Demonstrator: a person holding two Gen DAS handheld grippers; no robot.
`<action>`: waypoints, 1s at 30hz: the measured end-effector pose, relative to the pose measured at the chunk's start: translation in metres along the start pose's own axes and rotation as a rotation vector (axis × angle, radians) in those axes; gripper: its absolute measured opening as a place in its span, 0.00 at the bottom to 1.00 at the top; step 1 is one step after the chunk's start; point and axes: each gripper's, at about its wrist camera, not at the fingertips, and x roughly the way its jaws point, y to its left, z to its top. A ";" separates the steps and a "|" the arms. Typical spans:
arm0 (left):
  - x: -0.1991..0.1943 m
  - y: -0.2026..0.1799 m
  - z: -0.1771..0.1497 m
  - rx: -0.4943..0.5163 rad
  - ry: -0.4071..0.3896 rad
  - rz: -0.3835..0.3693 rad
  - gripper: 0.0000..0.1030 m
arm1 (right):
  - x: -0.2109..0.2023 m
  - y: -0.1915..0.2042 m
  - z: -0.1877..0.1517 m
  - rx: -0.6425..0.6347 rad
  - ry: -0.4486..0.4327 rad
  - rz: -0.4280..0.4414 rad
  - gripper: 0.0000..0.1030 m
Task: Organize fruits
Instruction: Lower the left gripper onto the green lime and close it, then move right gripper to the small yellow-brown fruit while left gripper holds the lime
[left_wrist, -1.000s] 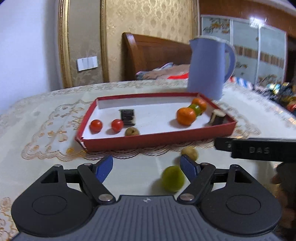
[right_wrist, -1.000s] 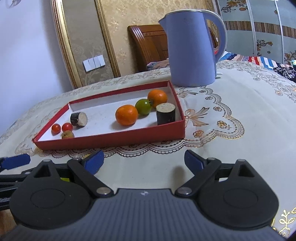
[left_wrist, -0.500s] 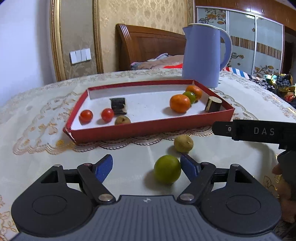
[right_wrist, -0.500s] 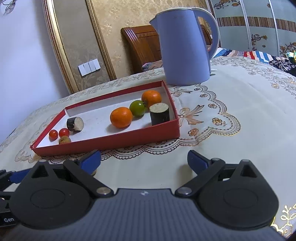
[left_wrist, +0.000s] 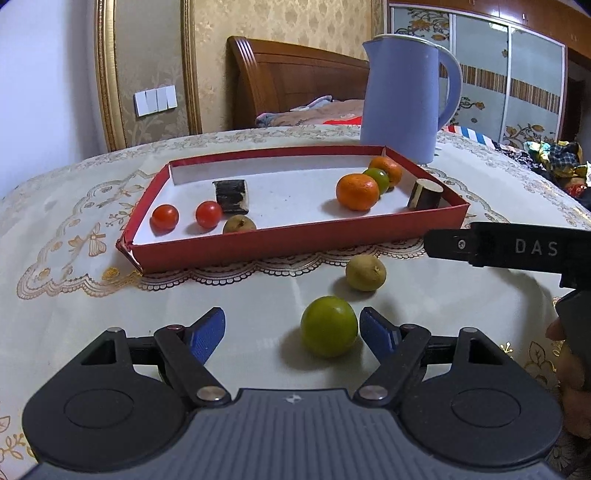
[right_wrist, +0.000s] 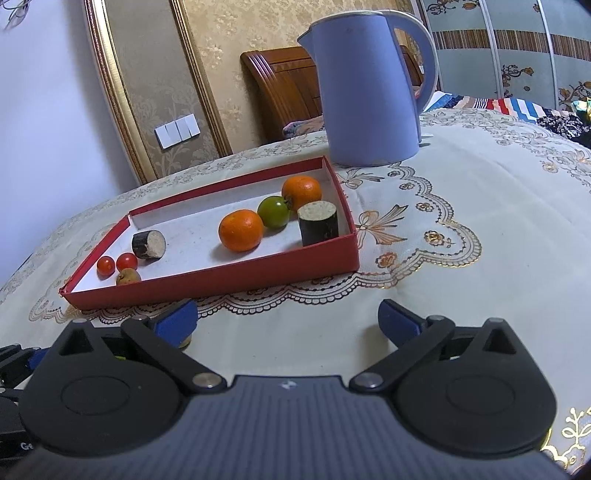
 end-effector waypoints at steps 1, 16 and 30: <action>0.000 0.001 0.000 -0.007 0.000 0.003 0.77 | 0.000 0.000 0.000 0.000 0.000 0.001 1.00; -0.001 -0.003 -0.001 0.022 -0.001 -0.035 0.40 | 0.000 -0.001 -0.001 0.002 0.005 0.000 1.00; 0.000 0.019 0.004 -0.081 -0.038 0.036 0.36 | 0.005 0.004 -0.001 -0.023 0.034 0.003 1.00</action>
